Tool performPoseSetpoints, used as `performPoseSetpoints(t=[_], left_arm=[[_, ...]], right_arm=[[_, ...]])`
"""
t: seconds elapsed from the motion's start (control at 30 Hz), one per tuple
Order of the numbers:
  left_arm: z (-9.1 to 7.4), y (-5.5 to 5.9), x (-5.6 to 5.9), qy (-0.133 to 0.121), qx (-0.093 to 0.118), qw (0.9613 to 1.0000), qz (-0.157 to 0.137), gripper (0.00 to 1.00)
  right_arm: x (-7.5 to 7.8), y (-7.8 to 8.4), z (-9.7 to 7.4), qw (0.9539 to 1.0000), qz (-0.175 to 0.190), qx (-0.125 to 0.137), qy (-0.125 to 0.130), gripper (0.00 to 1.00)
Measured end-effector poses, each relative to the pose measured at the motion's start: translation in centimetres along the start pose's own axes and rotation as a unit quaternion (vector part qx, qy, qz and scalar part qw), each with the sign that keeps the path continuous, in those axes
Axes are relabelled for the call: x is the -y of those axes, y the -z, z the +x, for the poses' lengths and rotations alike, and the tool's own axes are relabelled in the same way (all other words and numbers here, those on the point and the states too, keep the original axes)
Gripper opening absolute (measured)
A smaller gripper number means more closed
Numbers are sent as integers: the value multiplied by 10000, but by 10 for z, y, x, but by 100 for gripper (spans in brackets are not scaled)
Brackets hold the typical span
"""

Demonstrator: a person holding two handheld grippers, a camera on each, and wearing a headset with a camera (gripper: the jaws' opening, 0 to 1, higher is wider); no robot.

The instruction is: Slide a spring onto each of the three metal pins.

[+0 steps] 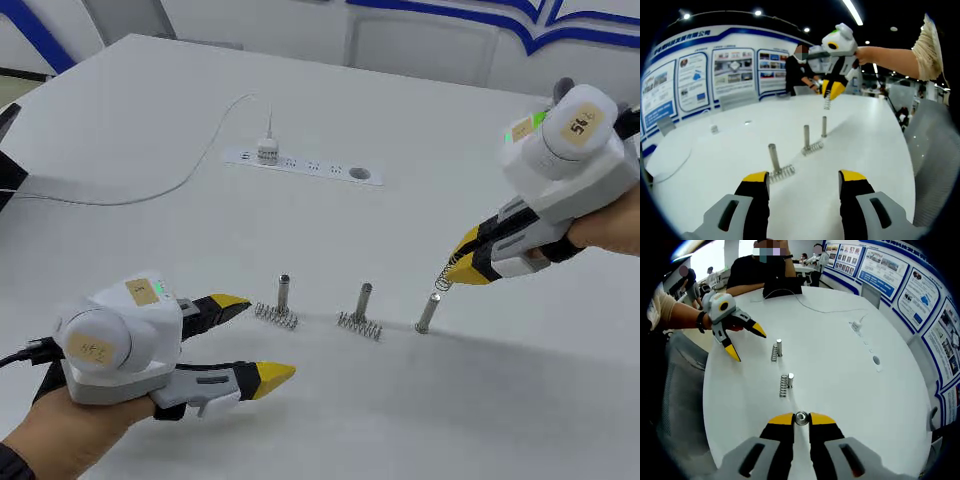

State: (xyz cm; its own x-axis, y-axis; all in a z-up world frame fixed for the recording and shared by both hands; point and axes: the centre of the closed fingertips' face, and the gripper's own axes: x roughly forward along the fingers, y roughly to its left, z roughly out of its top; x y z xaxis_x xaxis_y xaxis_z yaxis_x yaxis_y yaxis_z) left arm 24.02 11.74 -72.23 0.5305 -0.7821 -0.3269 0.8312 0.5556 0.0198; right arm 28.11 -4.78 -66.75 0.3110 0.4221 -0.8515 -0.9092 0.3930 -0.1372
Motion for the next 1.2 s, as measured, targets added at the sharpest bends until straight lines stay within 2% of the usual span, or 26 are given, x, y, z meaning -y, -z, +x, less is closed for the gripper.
performPoseSetpoints(t=[0.27, 0.67, 1.2], left_arm=[[0, 1, -2, -8, -20, 10000, -13, 56], [1, 3, -4, -13, -41, 10000, -10, 55], [1, 5, -3, 2, -65, 10000, -24, 55]], right_arm=[[2, 8, 12, 9998, -27, -201, -73, 12], [-2, 10, 23, 9995, 26, -257, -202, 12], [-8, 21, 46, 9987, 68, -406, -313, 12]])
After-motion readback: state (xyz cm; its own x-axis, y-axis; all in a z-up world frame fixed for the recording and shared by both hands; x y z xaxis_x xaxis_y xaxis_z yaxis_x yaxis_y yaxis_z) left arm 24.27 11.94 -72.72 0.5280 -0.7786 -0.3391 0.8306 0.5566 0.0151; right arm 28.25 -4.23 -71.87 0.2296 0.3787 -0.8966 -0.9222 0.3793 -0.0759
